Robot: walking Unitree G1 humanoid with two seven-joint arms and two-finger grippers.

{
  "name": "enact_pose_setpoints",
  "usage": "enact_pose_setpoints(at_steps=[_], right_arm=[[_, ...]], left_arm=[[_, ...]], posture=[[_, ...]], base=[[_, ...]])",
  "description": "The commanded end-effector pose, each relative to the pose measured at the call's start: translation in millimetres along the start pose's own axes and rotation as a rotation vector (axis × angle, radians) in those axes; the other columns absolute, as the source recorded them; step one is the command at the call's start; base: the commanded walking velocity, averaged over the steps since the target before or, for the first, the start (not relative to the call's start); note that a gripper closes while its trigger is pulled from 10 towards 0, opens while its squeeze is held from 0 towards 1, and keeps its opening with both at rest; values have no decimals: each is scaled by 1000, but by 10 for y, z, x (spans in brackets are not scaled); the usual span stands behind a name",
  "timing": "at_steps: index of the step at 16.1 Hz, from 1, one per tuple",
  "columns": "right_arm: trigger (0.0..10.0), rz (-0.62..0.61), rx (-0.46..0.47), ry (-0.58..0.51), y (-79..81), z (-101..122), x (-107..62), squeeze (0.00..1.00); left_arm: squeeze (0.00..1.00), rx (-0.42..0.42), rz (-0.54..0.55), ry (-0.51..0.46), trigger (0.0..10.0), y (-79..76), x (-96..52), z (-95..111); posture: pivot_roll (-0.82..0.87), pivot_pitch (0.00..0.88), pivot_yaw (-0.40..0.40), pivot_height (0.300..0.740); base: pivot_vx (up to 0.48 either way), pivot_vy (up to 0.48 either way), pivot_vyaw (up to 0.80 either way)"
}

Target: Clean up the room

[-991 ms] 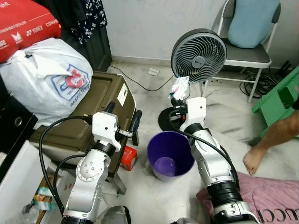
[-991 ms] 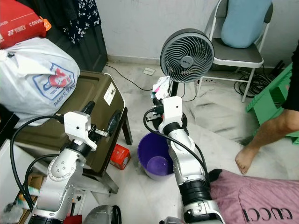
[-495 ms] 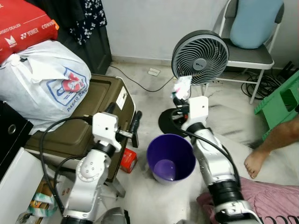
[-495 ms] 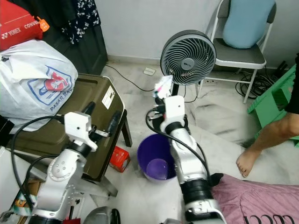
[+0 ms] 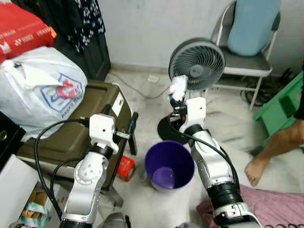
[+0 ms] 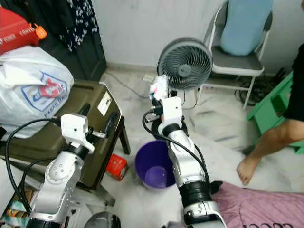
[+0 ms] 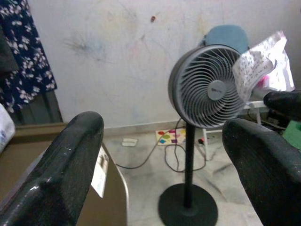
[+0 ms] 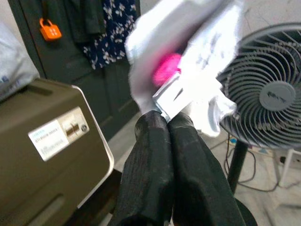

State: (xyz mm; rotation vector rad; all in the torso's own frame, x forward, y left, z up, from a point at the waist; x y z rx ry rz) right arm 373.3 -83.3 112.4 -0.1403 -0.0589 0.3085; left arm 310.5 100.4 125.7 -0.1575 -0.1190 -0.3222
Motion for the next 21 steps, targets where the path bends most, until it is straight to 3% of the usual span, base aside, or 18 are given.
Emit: enact_pose_setpoints(at_steps=[1,3,5,8,11,13,16,21], right_arm=[[10000,-3,-5,3,-18,-15,-4,0],[10000,6,1,12,40,-52,-3,0],[10000,-2,33,105,132,-294,11,0],[10000,-93,3,219,14,-526,-34,0],[10000,-203,-30,367,-158,-854,-187,0],[10000,-245,-29,404,-226,-933,-239,0],[10000,-293,-13,436,-276,-978,-238,0],[10000,-333,-16,508,-282,-1076,-248,0]], left_arm=[[0,8,0,13,10000,-10,-13,-31],[0,11,-11,12,10000,-18,-50,-19],[0,58,-123,20,10000,-119,-171,38],[0,95,-206,61,10000,-144,-345,69],[0,154,-271,126,10000,-73,-551,69],[0,153,-292,127,10000,-104,-553,133],[0,162,-383,144,10000,-302,-613,157],[0,159,-391,151,10000,-322,-656,272]], posture=[[-21,35,19,740],[-5,49,17,740],[23,82,17,740],[59,124,26,740],[79,155,48,740],[86,176,63,740],[103,210,96,740],[144,256,127,740]], base=[[0,0,0],[0,0,0],[0,0,0],[0,0,0],[0,0,0],[0,0,0],[0,0,0],[0,0,0]])
Point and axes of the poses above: a point about 5 cm out from each wrist's last joint towards the gripper, its own x axis pointing out of the wrist towards the gripper, its own z axis along the axis of the wrist's last joint, y = z × x, the point moved 6 cm from there along x, pointing out of the wrist towards the gripper, and after that the axes turned 9 degrees about -x, right-handed, at the moved point
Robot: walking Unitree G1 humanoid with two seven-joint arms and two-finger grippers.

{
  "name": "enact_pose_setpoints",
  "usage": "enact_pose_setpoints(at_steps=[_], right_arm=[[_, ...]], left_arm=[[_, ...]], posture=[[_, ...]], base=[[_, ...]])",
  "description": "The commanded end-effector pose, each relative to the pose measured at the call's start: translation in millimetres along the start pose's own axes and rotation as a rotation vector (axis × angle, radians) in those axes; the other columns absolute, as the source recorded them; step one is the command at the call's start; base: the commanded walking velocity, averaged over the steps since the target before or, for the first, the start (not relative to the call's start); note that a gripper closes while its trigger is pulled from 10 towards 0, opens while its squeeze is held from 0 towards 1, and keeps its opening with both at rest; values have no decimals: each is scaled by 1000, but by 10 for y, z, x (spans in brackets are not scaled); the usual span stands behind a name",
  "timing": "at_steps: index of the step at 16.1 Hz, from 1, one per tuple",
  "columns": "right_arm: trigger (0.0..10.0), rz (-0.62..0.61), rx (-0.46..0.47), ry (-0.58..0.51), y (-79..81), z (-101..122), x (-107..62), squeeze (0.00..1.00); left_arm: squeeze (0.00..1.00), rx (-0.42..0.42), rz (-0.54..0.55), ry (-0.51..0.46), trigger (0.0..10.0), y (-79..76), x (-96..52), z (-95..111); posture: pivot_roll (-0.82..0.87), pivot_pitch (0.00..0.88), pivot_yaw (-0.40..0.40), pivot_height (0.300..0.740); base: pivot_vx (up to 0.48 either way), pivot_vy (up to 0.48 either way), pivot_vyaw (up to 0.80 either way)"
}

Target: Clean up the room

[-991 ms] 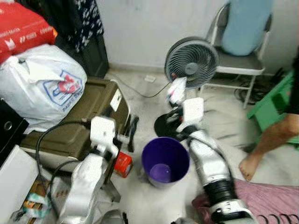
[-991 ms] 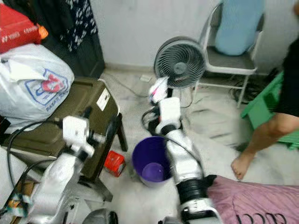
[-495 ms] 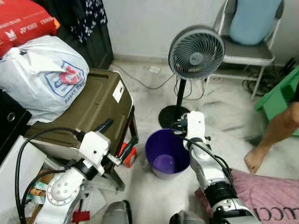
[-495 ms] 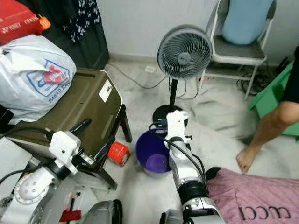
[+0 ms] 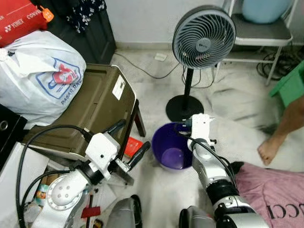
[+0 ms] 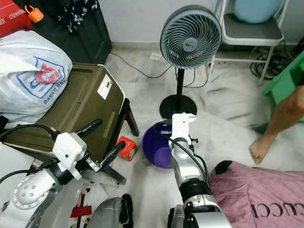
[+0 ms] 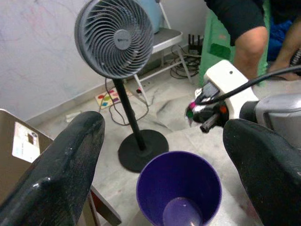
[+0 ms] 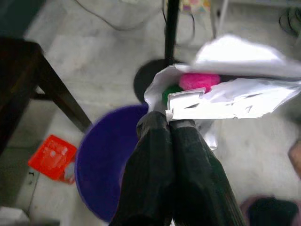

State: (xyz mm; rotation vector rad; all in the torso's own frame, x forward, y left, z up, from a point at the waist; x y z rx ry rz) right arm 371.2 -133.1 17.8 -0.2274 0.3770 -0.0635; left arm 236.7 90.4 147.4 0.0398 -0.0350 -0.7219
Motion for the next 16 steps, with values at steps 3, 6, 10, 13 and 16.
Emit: enact_pose_setpoints(at_steps=[3,6,10,13,16], right_arm=[[10000,12,-3,118,82,-276,-11,0],[10000,-23,-57,106,22,-257,24,0],[10000,-92,-71,89,-271,-126,151,0],[10000,-102,-62,81,-322,-68,191,0],[10000,-56,-16,32,-189,83,216,0]], left_arm=[[0,-10,40,69,10000,-8,-242,-26],[0,-24,56,102,10000,-42,-347,-41],[0,-51,98,134,10000,-10,-443,-15],[0,-48,108,143,10000,21,-440,-1],[0,-44,149,152,10000,83,-472,2]], posture=[[180,316,148,740],[223,353,158,740],[241,384,178,740],[256,400,191,740],[263,405,192,740]], base=[[0,0,0],[0,0,0],[0,0,0],[0,0,0],[0,0,0]])
Point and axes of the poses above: a point about 5 cm out from each wrist's last joint towards the gripper, its own x axis pointing out of the wrist towards the gripper, its own z axis along the axis of the wrist's last joint, y = z × x, the point moved 6 cm from there along x, pointing out of the wrist towards the gripper, and after that the axes turned 9 degrees about -x, right-handed, at the moved point
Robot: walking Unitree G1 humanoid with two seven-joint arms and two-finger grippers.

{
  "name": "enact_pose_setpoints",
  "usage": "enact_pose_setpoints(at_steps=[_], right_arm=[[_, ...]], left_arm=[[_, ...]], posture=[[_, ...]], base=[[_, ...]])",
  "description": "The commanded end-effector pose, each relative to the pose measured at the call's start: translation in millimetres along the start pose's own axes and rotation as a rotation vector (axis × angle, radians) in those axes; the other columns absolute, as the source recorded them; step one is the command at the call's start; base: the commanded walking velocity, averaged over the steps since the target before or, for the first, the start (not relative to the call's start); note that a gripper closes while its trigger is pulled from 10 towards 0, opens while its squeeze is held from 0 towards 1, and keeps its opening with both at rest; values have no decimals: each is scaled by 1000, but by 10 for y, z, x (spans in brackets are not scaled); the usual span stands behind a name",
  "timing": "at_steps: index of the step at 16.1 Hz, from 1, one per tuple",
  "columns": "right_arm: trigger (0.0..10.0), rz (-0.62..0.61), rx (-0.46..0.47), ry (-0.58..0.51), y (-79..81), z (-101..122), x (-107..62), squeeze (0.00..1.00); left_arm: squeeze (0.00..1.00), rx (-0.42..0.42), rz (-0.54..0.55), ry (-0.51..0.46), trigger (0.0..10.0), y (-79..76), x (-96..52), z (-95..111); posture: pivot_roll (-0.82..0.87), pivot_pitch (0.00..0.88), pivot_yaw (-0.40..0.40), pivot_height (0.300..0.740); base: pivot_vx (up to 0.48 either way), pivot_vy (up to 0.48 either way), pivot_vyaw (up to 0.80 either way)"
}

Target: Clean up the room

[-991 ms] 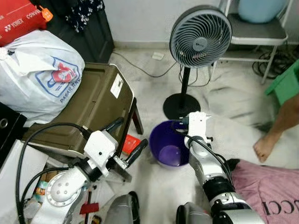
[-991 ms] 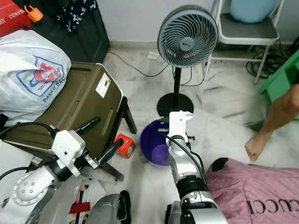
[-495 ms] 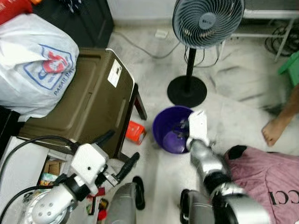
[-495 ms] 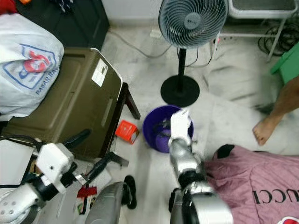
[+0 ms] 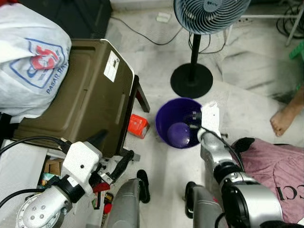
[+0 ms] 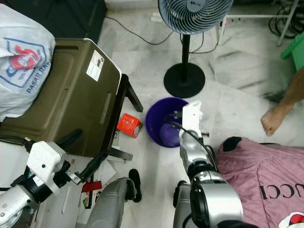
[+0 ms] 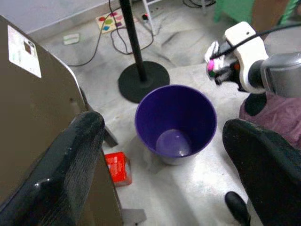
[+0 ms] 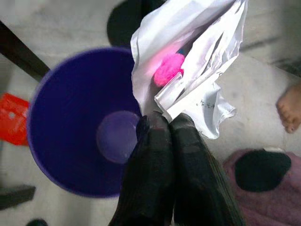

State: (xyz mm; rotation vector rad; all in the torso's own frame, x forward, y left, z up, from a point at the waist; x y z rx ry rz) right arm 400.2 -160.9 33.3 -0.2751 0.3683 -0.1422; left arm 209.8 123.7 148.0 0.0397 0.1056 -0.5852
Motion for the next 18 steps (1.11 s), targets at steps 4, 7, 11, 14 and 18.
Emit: enact_pose_setpoints(at_steps=[4,7,11,14,18], right_arm=[[10000,140,20,-12,513,21,-117,0],[10000,175,40,-28,659,80,-156,1000],[10000,179,42,-33,672,82,-161,1000],[10000,170,34,-33,631,73,-148,1000],[10000,216,32,-101,596,138,-155,1000]], left_arm=[[0,-5,20,21,10000,-4,-43,-15],[0,-5,27,21,10000,16,-39,-14],[0,-11,33,17,10000,11,-27,-9],[0,-17,35,15,10000,5,-15,-12],[0,-21,54,-59,10000,66,257,26]], posture=[[264,405,185,740],[267,405,182,740],[264,406,178,740],[259,404,176,740],[182,321,132,740]], base=[[0,0,0],[0,0,0],[0,0,0],[0,0,0],[0,0,0]])
Point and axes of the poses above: a point about 5 cm out from each wrist's last joint towards the gripper, its own x axis pointing out of the wrist towards the gripper, its own z axis along the axis of the wrist's last joint, y = z × x, the point moved 6 cm from there along x, pointing out of the wrist towards the gripper, and after that the axes turned 9 degrees about -x, right-handed, at the moved point
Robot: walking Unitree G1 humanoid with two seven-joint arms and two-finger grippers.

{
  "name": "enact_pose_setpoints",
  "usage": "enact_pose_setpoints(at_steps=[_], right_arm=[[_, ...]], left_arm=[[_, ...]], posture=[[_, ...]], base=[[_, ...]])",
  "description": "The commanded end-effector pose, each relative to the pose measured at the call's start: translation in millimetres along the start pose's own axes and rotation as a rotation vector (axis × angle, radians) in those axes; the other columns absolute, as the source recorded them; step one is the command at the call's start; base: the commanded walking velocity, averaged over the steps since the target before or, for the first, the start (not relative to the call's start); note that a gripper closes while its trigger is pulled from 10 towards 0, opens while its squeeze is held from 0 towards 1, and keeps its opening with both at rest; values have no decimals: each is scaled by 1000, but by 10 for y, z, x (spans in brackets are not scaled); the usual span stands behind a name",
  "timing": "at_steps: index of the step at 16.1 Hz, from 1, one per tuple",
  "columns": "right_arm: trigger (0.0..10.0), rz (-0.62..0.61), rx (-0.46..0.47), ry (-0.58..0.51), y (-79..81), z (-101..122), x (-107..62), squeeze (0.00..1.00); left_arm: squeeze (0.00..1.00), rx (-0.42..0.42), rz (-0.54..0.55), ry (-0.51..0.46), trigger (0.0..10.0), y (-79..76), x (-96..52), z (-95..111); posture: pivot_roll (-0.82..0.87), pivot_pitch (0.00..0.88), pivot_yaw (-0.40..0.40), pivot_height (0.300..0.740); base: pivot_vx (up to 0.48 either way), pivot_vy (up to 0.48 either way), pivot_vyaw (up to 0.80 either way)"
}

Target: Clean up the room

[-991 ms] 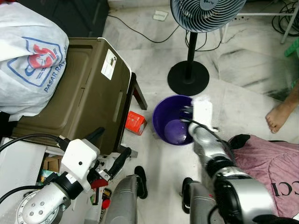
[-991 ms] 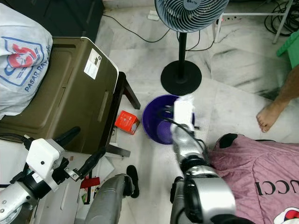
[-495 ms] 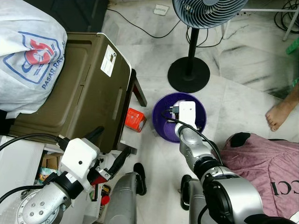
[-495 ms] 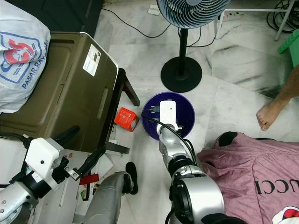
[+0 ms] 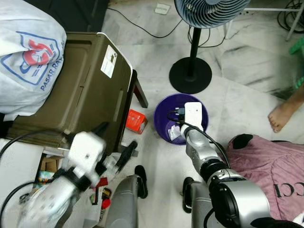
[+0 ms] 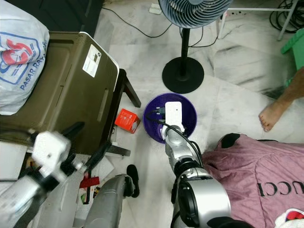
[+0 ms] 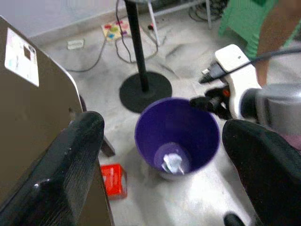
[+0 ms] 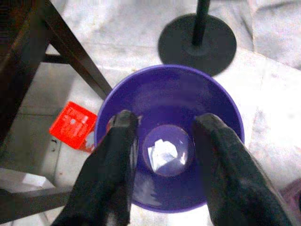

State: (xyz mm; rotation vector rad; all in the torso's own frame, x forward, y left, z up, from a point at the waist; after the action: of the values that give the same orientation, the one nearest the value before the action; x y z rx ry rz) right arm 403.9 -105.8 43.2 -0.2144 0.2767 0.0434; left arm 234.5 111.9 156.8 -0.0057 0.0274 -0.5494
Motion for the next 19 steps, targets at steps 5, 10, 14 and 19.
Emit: enact_pose_setpoints(at_steps=[5,10,14,19], right_arm=[[10000,33,17,-70,-69,-106,-176,1000],[10000,-35,42,-177,-438,31,-404,1000],[10000,-62,-28,-244,-657,143,-553,1000],[10000,-29,-50,-284,-624,171,-729,1000]], left_arm=[[0,12,61,-60,10000,99,319,-60],[0,25,145,-133,10000,264,696,-54],[0,35,225,-161,10000,392,844,-85],[0,14,227,-167,10000,374,873,-195]], posture=[[62,200,95,740],[-38,71,85,740],[-74,0,82,740],[-77,0,75,740]], base=[[0,0,0],[0,0,0],[0,0,0],[0,0,0]])
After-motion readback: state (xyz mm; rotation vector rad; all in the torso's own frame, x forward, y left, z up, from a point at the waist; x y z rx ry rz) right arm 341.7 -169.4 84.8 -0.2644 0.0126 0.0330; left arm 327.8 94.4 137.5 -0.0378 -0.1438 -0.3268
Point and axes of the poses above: a point about 5 cm out from each wrist's last joint towards the gripper, its own x axis pointing out of the wrist towards the gripper, its own z axis along the axis of the wrist's last joint, y = z × x, the point moved 6 cm from there along x, pointing out of the wrist towards the gripper, and after that the axes turned 9 degrees about -x, right-handed, at the moved point
